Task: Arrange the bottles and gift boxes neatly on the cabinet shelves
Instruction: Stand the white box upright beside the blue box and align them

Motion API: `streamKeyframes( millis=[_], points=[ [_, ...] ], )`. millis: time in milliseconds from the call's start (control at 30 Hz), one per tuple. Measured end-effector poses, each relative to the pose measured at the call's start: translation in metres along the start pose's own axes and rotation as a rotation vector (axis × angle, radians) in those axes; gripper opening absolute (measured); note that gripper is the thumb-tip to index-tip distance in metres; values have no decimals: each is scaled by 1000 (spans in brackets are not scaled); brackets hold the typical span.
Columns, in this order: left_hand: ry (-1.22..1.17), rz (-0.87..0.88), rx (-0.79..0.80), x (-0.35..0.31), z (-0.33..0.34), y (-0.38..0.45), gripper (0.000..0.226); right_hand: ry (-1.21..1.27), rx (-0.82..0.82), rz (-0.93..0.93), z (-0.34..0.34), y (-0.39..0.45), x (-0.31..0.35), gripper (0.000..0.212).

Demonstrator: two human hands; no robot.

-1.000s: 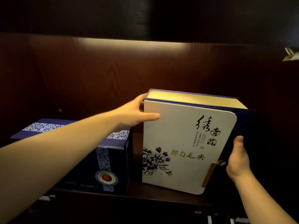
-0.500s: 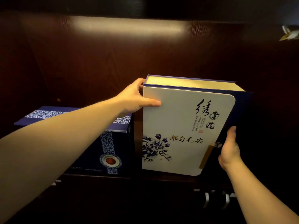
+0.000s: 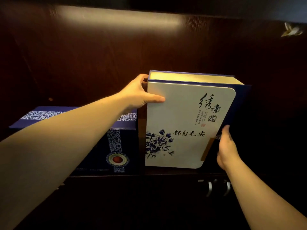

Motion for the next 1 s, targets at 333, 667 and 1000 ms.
streamKeyframes(
  millis=[333, 667, 1000],
  points=[
    [33, -45, -1, 5, -12, -6, 119, 55, 31, -20, 9, -2, -3, 98],
    [409, -153, 102, 15, -34, -18, 143, 36, 47, -17, 8, 0, -5, 92],
    [850, -502, -332, 105, -175, -53, 118, 71, 74, 17, 11, 1, -6, 85]
  ],
)
Point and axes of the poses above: each hand's wrist, its own y-axis towards the middle knuckle, its own z-axis out of the palm, x = y × z, the point moved 5 cm from there along y, towards the middle knuckle, and after that the axes turned 13 degrees about -z, right-handed, at the moved point
